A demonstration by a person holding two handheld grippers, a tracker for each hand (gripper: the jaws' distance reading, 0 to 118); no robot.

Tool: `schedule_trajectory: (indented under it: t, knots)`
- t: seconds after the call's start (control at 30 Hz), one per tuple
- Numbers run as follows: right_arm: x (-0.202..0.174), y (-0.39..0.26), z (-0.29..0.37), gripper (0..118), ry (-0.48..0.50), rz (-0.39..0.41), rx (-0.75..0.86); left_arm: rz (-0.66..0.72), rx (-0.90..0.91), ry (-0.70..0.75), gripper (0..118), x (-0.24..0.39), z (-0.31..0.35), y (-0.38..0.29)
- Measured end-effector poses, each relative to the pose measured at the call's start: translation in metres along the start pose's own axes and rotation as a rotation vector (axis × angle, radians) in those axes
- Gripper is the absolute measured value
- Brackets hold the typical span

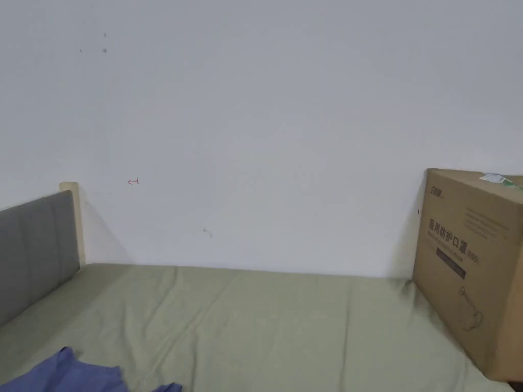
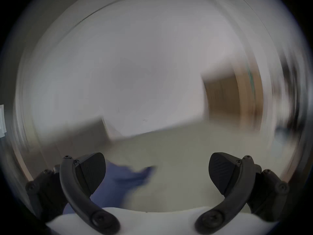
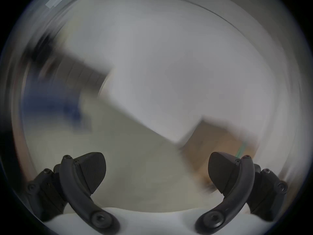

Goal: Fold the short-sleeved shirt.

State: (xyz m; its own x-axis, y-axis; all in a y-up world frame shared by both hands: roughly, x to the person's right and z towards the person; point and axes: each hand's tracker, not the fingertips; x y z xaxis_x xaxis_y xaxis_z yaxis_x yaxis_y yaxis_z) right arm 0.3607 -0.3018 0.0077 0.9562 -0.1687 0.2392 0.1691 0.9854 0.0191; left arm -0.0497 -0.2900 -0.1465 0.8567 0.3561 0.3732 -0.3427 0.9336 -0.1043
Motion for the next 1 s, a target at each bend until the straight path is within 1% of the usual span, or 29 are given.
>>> schedule_trajectory:
  t: [0.03, 0.07, 0.1, 0.13, 0.17, 0.2, 0.23, 0.27, 0.33, 0.5, 0.6, 0.63, 0.7, 0.8, 0.87, 0.93, 1.0]
  knots:
    - [0.018, -0.001, 0.007, 118, 0.057, -0.258, 0.096, 0.148, 0.063, 0.041, 118, -0.012, 0.005, 0.005]
    - [0.024, -0.008, 0.010, 118, -0.009, -0.316, 0.135, 0.039, 0.101, 0.121, 118, -0.014, 0.007, -0.002]
    - [0.004, 0.005, 0.015, 118, -0.100, -0.226, 0.120, -0.066, 0.114, 0.178, 118, -0.011, 0.005, -0.005]
    - [-0.002, 0.003, 0.013, 118, -0.152, -0.073, 0.096, -0.177, 0.113, 0.214, 118, -0.008, 0.002, -0.007]
    - [-0.006, -0.001, 0.010, 118, -0.188, 0.060, 0.082, -0.282, 0.070, 0.223, 118, -0.001, -0.002, -0.017]
    - [-0.003, -0.005, 0.006, 118, -0.145, 0.118, 0.055, -0.318, 0.022, 0.166, 118, -0.001, -0.006, -0.021]
    - [0.001, -0.008, 0.003, 118, -0.108, 0.117, 0.037, -0.330, -0.025, 0.104, 118, -0.001, -0.008, -0.023]
    - [0.001, -0.009, 0.003, 118, -0.086, 0.101, 0.031, -0.340, -0.055, 0.085, 118, 0.001, -0.010, -0.025]
    - [0.001, -0.012, 0.001, 118, -0.098, 0.103, 0.033, -0.371, -0.034, 0.117, 118, 0.008, -0.010, -0.032]
    - [0.008, -0.022, -0.005, 118, -0.106, 0.103, 0.005, -0.375, -0.041, 0.093, 118, 0.008, -0.010, -0.039]
    - [0.010, -0.031, -0.005, 118, -0.119, 0.139, -0.021, -0.396, -0.039, 0.109, 118, 0.006, -0.009, -0.044]
    - [0.009, -0.034, -0.003, 118, -0.117, 0.138, -0.023, -0.396, -0.045, 0.110, 118, 0.005, -0.009, -0.046]
    - [0.013, -0.031, -0.001, 118, -0.101, 0.110, -0.010, -0.360, -0.053, 0.105, 118, 0.001, -0.009, -0.043]
    - [0.012, -0.034, 0.001, 118, -0.100, 0.105, -0.011, -0.351, -0.037, 0.136, 118, -0.002, -0.008, -0.044]
    - [0.013, -0.034, 0.004, 118, -0.079, 0.092, -0.009, -0.338, -0.041, 0.134, 118, -0.004, -0.007, -0.044]
    - [0.010, -0.035, 0.008, 118, -0.093, 0.095, 0.014, -0.342, -0.039, 0.163, 118, -0.003, -0.006, -0.044]
    - [0.008, -0.035, 0.011, 118, -0.096, 0.096, 0.023, -0.336, -0.039, 0.153, 118, -0.004, -0.004, -0.043]
